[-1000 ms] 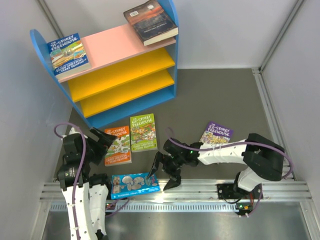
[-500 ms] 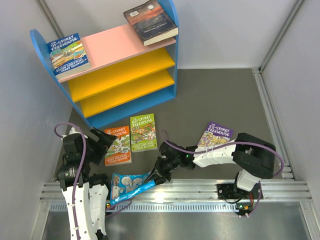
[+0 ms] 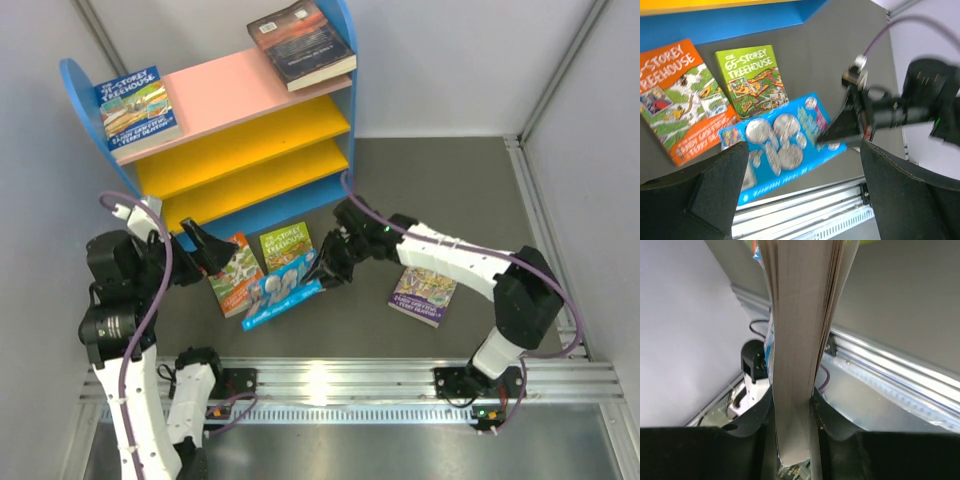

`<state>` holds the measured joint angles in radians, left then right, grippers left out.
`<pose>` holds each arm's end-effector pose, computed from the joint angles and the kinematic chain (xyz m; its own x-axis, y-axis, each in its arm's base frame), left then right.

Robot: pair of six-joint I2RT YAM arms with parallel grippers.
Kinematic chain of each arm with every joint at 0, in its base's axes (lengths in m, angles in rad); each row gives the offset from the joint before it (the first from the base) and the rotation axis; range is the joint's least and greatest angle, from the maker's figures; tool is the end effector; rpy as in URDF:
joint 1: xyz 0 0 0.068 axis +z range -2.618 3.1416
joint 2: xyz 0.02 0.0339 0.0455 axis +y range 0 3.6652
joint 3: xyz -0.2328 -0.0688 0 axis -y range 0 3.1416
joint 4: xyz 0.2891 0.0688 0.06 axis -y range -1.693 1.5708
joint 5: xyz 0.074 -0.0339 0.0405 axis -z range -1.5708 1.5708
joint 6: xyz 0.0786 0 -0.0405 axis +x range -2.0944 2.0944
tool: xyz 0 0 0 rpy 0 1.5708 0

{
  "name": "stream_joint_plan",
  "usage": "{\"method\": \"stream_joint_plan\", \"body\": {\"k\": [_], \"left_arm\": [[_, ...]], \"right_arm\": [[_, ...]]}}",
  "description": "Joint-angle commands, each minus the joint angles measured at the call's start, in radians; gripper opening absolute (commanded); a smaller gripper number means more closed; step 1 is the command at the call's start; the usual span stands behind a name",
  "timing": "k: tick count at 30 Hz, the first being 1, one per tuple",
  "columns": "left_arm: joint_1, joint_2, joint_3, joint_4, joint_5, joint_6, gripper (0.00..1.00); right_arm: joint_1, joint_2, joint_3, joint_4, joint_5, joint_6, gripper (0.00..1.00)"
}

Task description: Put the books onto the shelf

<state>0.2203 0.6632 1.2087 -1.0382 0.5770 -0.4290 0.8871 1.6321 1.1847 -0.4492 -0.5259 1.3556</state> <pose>0.1809 -0.0034 0.3919 -0.5387 -0.4779 -0.6939 0.0680 0.7963 -0.6011 0.2281 0.3424 0.1640 -0.9538 0.1670 0.2498 0.2966 0.6564 0.6936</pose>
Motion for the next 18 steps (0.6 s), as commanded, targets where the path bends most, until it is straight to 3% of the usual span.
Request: {"method": "stream_joint_plan", "body": {"k": [1, 4, 7, 12, 13, 15, 16, 17, 18], "left_arm": [[-0.021, 0.041, 0.032, 0.075, 0.112, 0.076, 0.97], [-0.058, 0.091, 0.049, 0.096, 0.097, 0.104, 0.92], [-0.104, 0.168, 0.132, 0.095, -0.021, 0.13, 0.94], [-0.147, 0.352, 0.299, 0.029, -0.225, 0.086, 0.95], [-0.151, 0.375, 0.314, 0.03, -0.183, 0.082, 0.95], [-0.249, 0.401, 0.331, 0.111, -0.167, 0.068, 0.95], [-0.321, 0.404, 0.341, 0.133, -0.26, 0.076, 0.95], [-0.501, 0.438, 0.36, 0.132, -0.332, 0.137, 0.95], [-0.591, 0.466, 0.414, 0.066, -0.414, 0.166, 0.95]], "right_arm": [[-0.072, -0.029, 0.221, -0.23, 0.029, -0.222, 0.0], [-0.106, 0.026, 0.368, -0.339, -0.011, -0.289, 0.0], [-0.111, 0.074, 0.49, -0.397, -0.036, -0.329, 0.0], [-0.112, 0.089, 0.523, -0.425, -0.046, -0.329, 0.0], [-0.114, 0.087, 0.517, -0.427, -0.048, -0.329, 0.0], [-0.112, 0.083, 0.504, -0.425, -0.052, -0.329, 0.0], [-0.112, 0.081, 0.497, -0.427, -0.055, -0.331, 0.0], [-0.112, 0.078, 0.49, -0.427, -0.057, -0.332, 0.0], [-0.112, 0.075, 0.484, -0.427, -0.065, -0.332, 0.0]]}}
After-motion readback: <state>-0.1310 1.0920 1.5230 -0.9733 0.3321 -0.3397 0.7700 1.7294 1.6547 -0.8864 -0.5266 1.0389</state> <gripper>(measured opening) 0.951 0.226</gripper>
